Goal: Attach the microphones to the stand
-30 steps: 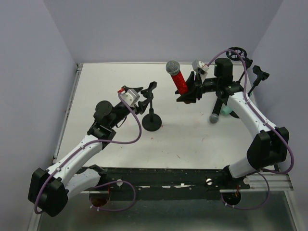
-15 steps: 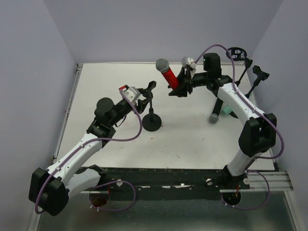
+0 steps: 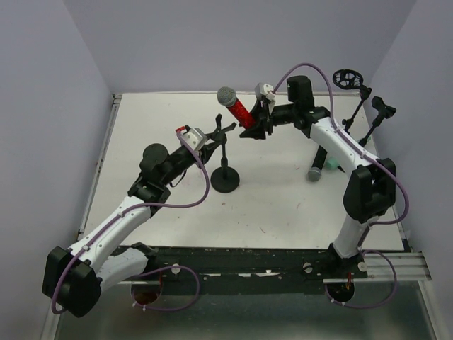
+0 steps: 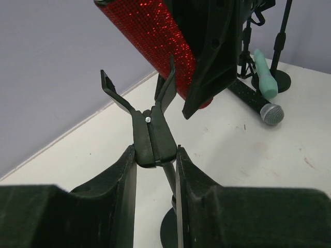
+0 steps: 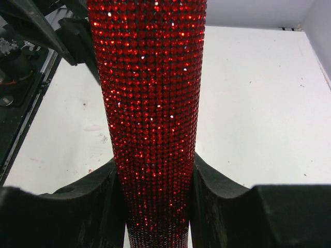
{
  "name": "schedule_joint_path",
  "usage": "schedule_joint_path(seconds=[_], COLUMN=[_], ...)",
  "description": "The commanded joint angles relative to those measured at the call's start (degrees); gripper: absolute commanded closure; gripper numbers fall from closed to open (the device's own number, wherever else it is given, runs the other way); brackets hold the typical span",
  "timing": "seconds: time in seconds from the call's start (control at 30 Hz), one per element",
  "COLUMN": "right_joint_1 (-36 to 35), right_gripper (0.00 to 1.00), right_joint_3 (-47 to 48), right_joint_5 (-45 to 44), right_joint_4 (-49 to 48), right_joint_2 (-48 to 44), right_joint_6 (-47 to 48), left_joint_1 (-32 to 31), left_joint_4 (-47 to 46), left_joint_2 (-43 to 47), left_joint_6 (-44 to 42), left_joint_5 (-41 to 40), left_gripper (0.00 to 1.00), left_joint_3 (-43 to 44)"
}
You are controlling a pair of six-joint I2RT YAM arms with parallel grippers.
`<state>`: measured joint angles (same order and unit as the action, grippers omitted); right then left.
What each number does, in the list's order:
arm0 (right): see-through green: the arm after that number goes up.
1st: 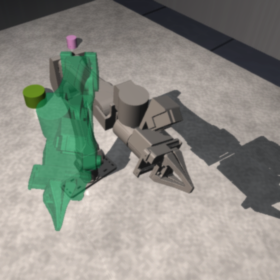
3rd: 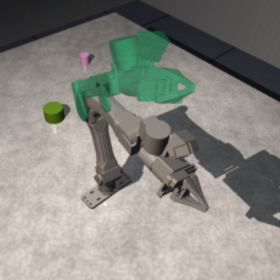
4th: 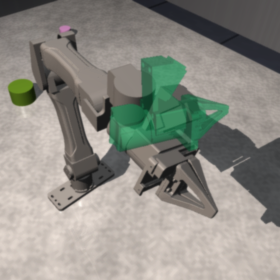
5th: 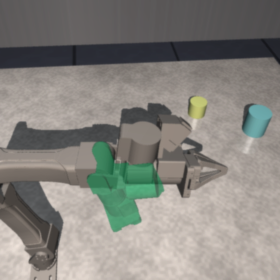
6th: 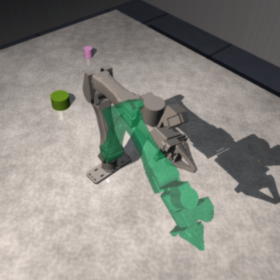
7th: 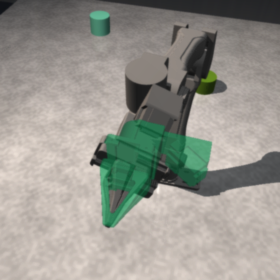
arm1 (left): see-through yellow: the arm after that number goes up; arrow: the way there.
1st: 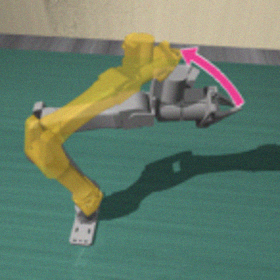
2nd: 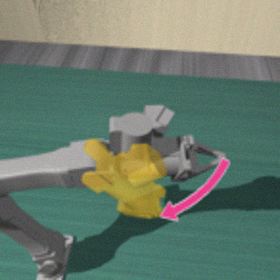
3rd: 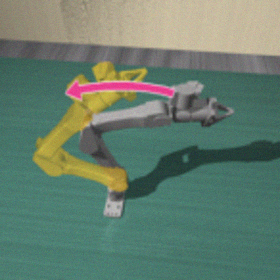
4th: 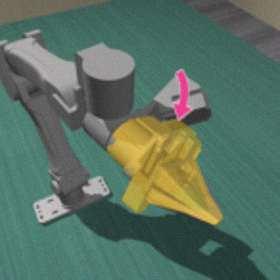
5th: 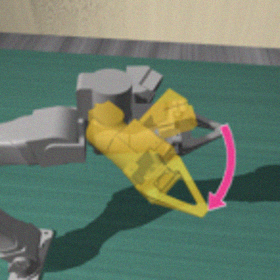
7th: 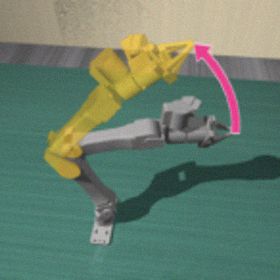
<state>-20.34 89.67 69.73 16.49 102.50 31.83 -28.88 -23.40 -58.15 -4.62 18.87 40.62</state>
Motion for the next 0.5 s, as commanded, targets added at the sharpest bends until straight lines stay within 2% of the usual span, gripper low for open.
schedule_joint_path(seconds=[0.0,0.07,0.17,0.4,0.47], right_joint_1=[-2.42,-3.39,-5.84,-7.61,-7.61], right_gripper=[0.92,0.92,0.92,0.9,0.85], right_joint_3=[5.24,8.14,11.22,7.63,6.93], right_joint_5=[-2.15,-2.15,-3.02,-0.48,0.48], right_joint_4=[-2.08,0.02,7.13,10.66,12.07], right_joint_2=[4.27,6.39,7.89,7.1,7.01], right_joint_6=[0.07,1.64,9.28,19.74,23.43], left_joint_1=[0.14,0.14,0.14,0.14,0.14], left_joint_4=[-0.51,-0.51,-0.25,-0.51,-0.77], left_joint_2=[-0.21,-0.38,-0.38,-0.03,0.05], left_joint_6=[0.4,0.75,1.02,2.07,2.34], left_joint_5=[1.34,1.78,2.22,2.75,3.19], left_gripper=[0.8,0.8,0.79,0.8,0.8], left_joint_3=[1.13,1.21,1.48,1.66,1.57])
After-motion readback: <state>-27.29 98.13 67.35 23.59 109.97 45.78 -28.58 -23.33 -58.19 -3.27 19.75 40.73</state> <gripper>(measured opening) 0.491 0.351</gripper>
